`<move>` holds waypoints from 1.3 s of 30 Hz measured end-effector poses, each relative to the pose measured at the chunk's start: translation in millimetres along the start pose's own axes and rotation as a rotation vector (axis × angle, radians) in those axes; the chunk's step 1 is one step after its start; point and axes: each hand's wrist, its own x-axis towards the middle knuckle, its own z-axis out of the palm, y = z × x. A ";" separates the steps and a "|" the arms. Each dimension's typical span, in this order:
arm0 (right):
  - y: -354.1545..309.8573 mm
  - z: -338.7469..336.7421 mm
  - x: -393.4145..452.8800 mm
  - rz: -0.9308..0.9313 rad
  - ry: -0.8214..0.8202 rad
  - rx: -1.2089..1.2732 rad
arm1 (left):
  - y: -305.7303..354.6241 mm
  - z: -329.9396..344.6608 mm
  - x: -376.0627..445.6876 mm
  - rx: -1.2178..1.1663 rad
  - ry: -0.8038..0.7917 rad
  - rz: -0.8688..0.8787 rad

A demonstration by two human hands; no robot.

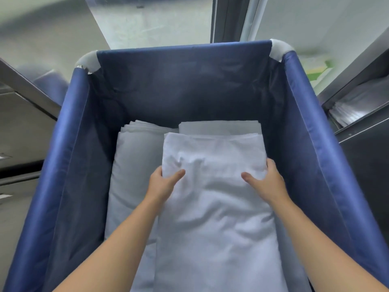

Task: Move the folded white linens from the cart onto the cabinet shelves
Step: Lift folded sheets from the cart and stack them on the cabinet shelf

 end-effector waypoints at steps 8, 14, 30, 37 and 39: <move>45.6 44.6 -5.9 0.025 0.228 0.012 | -64.8 26.4 33.7 0.174 0.282 0.234; 62.7 62.3 -2.6 -0.079 0.329 0.105 | -89.1 40.9 38.8 0.201 0.432 0.345; -0.6 53.8 -44.2 -0.208 0.236 0.111 | -42.0 -27.9 -19.3 0.281 0.432 0.384; -63.2 130.7 -56.7 -0.257 0.072 0.090 | -7.7 -123.7 -10.0 0.568 0.558 0.428; -71.0 156.9 -56.7 -0.278 0.027 0.071 | -6.0 -139.0 0.4 0.675 0.577 0.413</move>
